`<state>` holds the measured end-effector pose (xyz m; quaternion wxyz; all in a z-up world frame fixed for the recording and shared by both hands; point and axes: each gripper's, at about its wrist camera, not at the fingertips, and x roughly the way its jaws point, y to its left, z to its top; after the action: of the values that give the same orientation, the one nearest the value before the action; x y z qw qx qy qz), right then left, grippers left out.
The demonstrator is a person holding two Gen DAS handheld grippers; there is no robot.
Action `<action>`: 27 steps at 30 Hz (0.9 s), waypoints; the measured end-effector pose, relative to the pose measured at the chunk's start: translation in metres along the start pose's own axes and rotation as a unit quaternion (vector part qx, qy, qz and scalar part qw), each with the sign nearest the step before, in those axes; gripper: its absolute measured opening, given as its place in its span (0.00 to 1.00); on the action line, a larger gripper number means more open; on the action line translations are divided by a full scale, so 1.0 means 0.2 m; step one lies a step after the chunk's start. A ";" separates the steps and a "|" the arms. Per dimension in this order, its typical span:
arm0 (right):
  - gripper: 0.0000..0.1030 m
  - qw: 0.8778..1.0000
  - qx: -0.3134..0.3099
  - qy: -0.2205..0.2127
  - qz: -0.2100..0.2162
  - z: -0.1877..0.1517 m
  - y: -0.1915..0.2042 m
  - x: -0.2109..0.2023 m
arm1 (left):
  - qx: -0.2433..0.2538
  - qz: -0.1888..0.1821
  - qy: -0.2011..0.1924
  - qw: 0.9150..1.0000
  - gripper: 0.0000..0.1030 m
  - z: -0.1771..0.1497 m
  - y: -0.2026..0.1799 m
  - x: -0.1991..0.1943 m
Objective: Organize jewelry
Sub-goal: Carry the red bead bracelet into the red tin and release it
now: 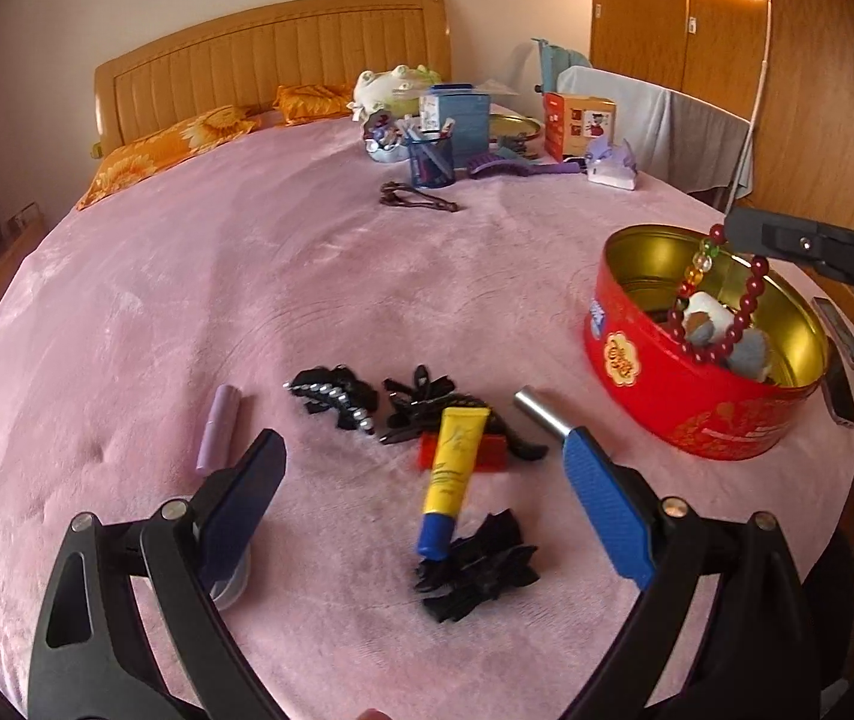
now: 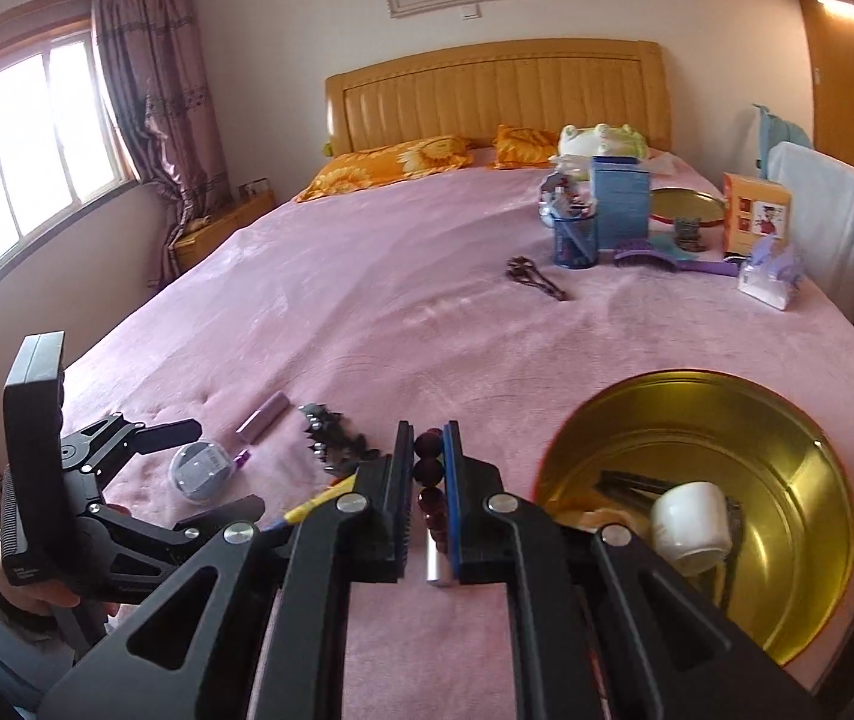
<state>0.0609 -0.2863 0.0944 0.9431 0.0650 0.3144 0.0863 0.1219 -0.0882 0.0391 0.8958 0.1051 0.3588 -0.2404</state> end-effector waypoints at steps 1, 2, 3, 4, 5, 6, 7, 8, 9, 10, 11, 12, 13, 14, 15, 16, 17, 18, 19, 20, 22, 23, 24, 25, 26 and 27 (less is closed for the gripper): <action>0.10 1.000 0.006 -0.002 -0.010 -0.01 -0.06 -0.03 | 0.006 -0.007 0.000 1.000 0.89 0.02 -0.04 0.01; 0.10 1.000 0.011 -0.003 -0.021 -0.02 -0.12 -0.05 | 0.012 -0.015 0.000 1.000 0.89 0.05 -0.09 0.03; 0.10 0.999 0.015 -0.003 -0.032 -0.03 -0.18 -0.07 | 0.017 -0.022 0.000 1.000 0.89 0.07 -0.14 0.05; 0.10 0.999 0.020 -0.002 -0.042 -0.05 -0.23 -0.08 | 0.023 -0.031 0.000 0.999 0.89 0.10 -0.19 0.06; 0.10 0.998 0.026 0.001 -0.051 -0.07 -0.28 -0.09 | 0.027 -0.040 0.001 0.999 0.89 0.13 -0.24 0.08; 0.10 0.998 0.031 0.007 -0.060 -0.09 -0.33 -0.09 | 0.031 -0.049 0.003 0.998 0.89 0.15 -0.29 0.10; 0.10 0.997 0.036 0.014 -0.070 -0.12 -0.38 -0.09 | 0.035 -0.057 0.004 0.998 0.89 0.17 -0.33 0.13; 0.10 0.996 0.041 0.024 -0.079 -0.15 -0.43 -0.08 | 0.039 -0.065 0.006 0.997 0.89 0.19 -0.38 0.15; 0.10 0.995 0.045 0.033 -0.087 -0.17 -0.47 -0.07 | 0.044 -0.073 0.008 0.996 0.89 0.20 -0.43 0.17; 0.10 0.993 0.050 0.045 -0.093 -0.20 -0.51 -0.05 | 0.047 -0.078 0.011 0.996 0.89 0.21 -0.47 0.19; 0.10 0.992 0.053 0.059 -0.097 -0.22 -0.54 -0.03 | 0.050 -0.081 0.016 0.995 0.89 0.21 -0.50 0.21; 0.10 0.991 0.055 0.069 -0.102 -0.24 -0.57 -0.01 | 0.052 -0.082 0.020 0.995 0.89 0.21 -0.53 0.23; 0.10 0.990 0.056 0.079 -0.106 -0.26 -0.60 0.01 | 0.052 -0.084 0.024 0.995 0.89 0.21 -0.55 0.24; 0.10 0.989 0.056 0.088 -0.109 -0.28 -0.62 0.03 | 0.053 -0.085 0.027 0.995 0.89 0.21 -0.56 0.25; 0.10 0.988 0.057 0.092 -0.112 -0.30 -0.63 0.04 | 0.055 -0.085 0.031 0.994 0.89 0.20 -0.56 0.26; 0.10 0.987 0.059 0.093 -0.115 -0.31 -0.64 0.04 | 0.056 -0.082 0.034 0.994 0.89 0.19 -0.57 0.27; 0.12 0.987 0.061 0.090 -0.116 -0.31 -0.65 0.04 | 0.057 -0.078 0.037 0.995 0.89 0.18 -0.56 0.28; 0.16 0.987 0.064 0.084 -0.117 -0.31 -0.65 0.03 | 0.057 -0.074 0.040 0.995 0.89 0.17 -0.55 0.28; 0.18 0.988 0.067 0.079 -0.117 -0.30 -0.66 0.02 | 0.055 -0.069 0.043 0.995 0.89 0.16 -0.54 0.28; 0.23 0.988 0.071 0.074 -0.115 -0.30 -0.67 0.01 | 0.051 -0.066 0.045 0.996 0.89 0.15 -0.52 0.28; 0.27 0.989 0.074 0.065 -0.113 -0.28 -0.66 -0.01 | 0.043 -0.062 0.047 0.996 0.89 0.14 -0.47 0.28; 0.30 0.989 0.073 0.061 -0.112 -0.27 -0.65 -0.02 | 0.038 -0.059 0.048 0.996 0.89 0.13 -0.45 0.28; 0.34 0.990 0.071 0.059 -0.110 -0.26 -0.63 -0.02 | 0.033 -0.055 0.048 0.997 0.89 0.12 -0.43 0.27; 0.38 0.990 0.068 0.057 -0.107 -0.25 -0.61 -0.02 | 0.029 -0.053 0.048 0.997 0.89 0.11 -0.40 0.26; 0.50 0.991 0.066 0.054 -0.103 -0.24 -0.59 -0.03 | 0.025 -0.050 0.048 0.997 0.89 0.09 -0.37 0.26; 0.65 0.992 0.065 0.050 -0.099 -0.23 -0.57 -0.03 | 0.021 -0.047 0.047 0.998 0.89 0.08 -0.34 0.25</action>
<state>0.0423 -0.3950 0.0411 0.9238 0.0899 0.3713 -0.0249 0.1284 -0.1700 0.0150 0.8634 0.1179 0.4000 -0.2840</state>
